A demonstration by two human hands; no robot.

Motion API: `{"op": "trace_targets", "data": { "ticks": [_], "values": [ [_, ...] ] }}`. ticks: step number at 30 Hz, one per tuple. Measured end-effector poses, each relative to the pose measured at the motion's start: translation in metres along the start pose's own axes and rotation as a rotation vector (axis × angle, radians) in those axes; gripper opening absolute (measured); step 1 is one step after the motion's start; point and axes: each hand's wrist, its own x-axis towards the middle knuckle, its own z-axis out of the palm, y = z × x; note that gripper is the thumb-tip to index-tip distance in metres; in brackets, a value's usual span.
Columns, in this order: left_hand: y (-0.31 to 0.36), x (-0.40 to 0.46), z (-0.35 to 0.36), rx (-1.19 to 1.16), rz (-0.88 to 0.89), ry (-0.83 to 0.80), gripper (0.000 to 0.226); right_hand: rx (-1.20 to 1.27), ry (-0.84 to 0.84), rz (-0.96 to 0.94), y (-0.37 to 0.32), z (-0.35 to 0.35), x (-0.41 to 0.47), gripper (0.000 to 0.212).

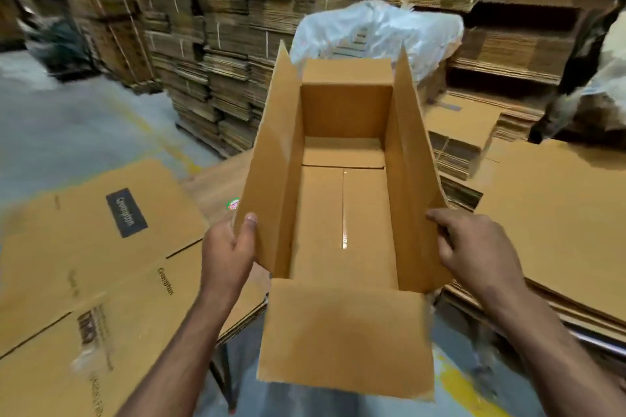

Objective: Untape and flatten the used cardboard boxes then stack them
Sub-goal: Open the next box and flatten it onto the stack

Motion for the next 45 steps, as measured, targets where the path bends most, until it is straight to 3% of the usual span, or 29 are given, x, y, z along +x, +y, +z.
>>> {"op": "trace_targets", "data": {
  "ticks": [7, 10, 12, 16, 29, 31, 35, 37, 39, 41, 42, 45],
  "values": [
    [-0.03, 0.029, 0.027, 0.098, -0.259, 0.219, 0.032, 0.009, -0.138, -0.218, 0.004, 0.065, 0.124, 0.033],
    [-0.038, 0.036, 0.035, 0.125, -0.371, 0.253, 0.024, 0.184, -0.163, -0.212, 0.005, 0.103, 0.157, 0.04],
    [-0.036, 0.042, 0.036, 0.168, -0.411, 0.242, 0.025, 0.338, -0.083, -0.221, 0.006, 0.119, 0.168, 0.048],
    [-0.034, 0.045, 0.032, 0.261, -0.398, 0.278, 0.017, 0.364, -0.02, -0.347, 0.004, 0.131, 0.168, 0.059],
    [-0.056, 0.082, 0.027, 0.224, -0.389, 0.293, 0.016, 0.497, 0.002, -0.308, -0.023, 0.149, 0.206, 0.06],
    [-0.062, 0.101, 0.017, 0.227, -0.405, 0.258, 0.013, 0.408, -0.072, -0.3, -0.029, 0.149, 0.228, 0.062],
    [-0.084, 0.139, -0.006, 0.314, -0.563, 0.149, 0.026, -0.143, -0.146, -0.264, -0.042, 0.142, 0.265, 0.069],
    [-0.093, 0.155, -0.012, 0.55, -0.652, 0.045, 0.051, -0.428, -0.088, -0.229, -0.05, 0.14, 0.273, 0.071],
    [-0.096, 0.167, -0.012, 0.927, -0.668, -0.067, 0.082, -0.612, -0.017, -0.2, -0.057, 0.142, 0.271, 0.067],
    [-0.09, 0.173, -0.006, 1.202, -0.552, -0.133, 0.1, -0.691, 0.006, -0.176, -0.063, 0.149, 0.267, 0.068],
    [-0.086, 0.175, -0.002, 1.273, -0.449, -0.15, 0.098, -0.724, -0.005, -0.16, -0.067, 0.154, 0.264, 0.07],
    [-0.075, 0.178, 0.017, 1.279, -0.092, -0.218, 0.072, -0.753, -0.054, -0.099, -0.078, 0.166, 0.256, 0.059]
  ]
}}
